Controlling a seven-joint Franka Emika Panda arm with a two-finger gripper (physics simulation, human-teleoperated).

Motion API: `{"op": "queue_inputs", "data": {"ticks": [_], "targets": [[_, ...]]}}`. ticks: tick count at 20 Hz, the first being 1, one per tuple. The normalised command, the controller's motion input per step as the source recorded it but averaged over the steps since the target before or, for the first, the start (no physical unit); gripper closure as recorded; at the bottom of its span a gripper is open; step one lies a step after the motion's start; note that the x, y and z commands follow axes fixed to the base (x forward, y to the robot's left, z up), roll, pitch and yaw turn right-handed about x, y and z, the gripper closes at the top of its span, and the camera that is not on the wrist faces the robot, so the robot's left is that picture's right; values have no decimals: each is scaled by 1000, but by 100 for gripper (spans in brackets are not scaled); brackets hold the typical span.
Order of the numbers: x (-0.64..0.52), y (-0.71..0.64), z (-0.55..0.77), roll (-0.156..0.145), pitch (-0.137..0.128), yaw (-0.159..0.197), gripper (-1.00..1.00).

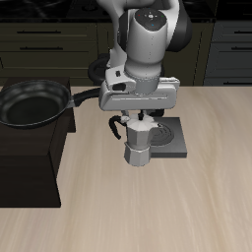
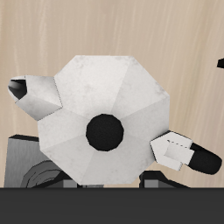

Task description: Place the moka pot on the stove and turn on the stove

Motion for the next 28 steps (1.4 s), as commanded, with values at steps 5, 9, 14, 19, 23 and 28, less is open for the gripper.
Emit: {"op": "queue_inputs", "data": {"ticks": [5,9,14,19,23,28], "targets": [[-150,-63,75,-19,-15,-11,100],[-216,-32,14,30,4,-29,100],[-242,63,-28,26,-1,-22,100],[-151,59,-39,13,-5,-6,100],[-117,59,-29,18,4,-20,100],[-181,66,-19,30,-2,-8,100]]}}
